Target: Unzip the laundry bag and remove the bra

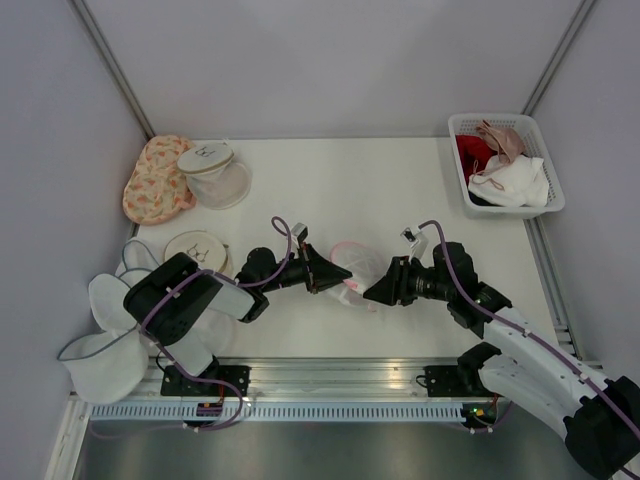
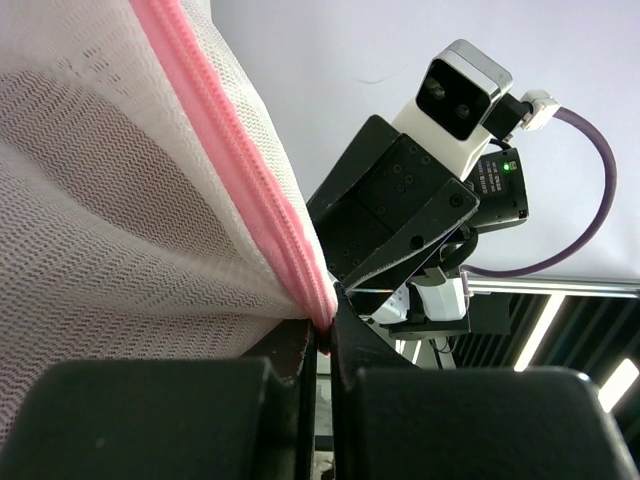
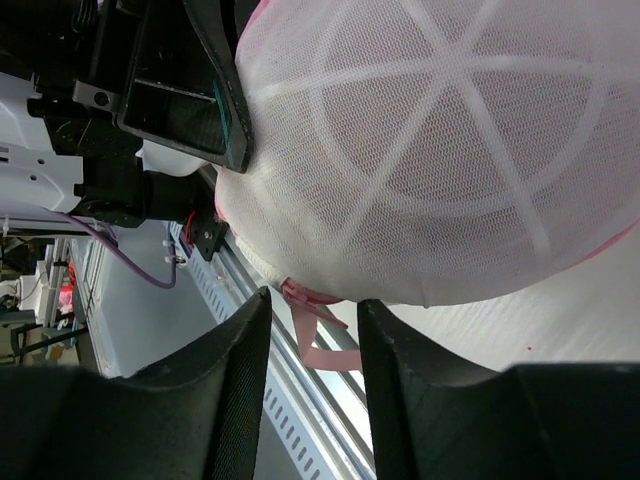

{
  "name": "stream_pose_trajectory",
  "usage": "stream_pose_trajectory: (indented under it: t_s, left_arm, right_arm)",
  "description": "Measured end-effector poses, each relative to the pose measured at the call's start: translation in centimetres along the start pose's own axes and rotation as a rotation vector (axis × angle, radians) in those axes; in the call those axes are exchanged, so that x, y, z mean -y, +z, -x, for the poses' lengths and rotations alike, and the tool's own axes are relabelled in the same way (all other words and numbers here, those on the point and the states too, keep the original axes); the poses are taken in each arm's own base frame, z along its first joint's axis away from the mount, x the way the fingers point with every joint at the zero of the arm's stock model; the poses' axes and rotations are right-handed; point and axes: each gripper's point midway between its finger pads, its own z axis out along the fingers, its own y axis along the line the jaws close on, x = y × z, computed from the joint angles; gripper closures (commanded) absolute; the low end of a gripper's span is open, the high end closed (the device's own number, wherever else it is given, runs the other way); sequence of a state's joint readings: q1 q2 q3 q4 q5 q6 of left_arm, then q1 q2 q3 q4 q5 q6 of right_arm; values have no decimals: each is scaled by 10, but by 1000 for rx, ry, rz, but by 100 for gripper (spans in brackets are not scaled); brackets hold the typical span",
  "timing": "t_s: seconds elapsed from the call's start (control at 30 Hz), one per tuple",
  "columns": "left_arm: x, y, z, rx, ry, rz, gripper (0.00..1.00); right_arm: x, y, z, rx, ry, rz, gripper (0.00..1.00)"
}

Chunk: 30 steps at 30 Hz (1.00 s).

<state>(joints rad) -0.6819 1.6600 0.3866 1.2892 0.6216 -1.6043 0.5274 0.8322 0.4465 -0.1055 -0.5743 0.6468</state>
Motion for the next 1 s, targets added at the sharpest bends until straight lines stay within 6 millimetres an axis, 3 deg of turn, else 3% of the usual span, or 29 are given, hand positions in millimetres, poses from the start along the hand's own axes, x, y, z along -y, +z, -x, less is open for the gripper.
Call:
stream_pose_trajectory:
  t_s: [0.13,0.2,0.5,0.57,0.63,1.0]
  left_arm:
    - [0,0,0,0,0,0,98]
    - [0,0,0,0,0,0,98]
    - [-1,-1,0,1,-3,4,98]
    - [-3,-2,-1,0,-5,7,98]
    - [-4,-2,-2,-1,-7,10,98]
    - [-5,-7,-4,-33,-9,14,98]
  right_arm:
    - [-2,0,1,4,1,10,61]
    - [-3,0,1,6,1,12,70]
    - [-9,-5,3,21,-18,28,81]
    - [-9,-7,1,17,-24,24,94]
    - [-7,-9,-2,13,-30,14,100]
    - [17,-28,-7,-53,-68,-198,99]
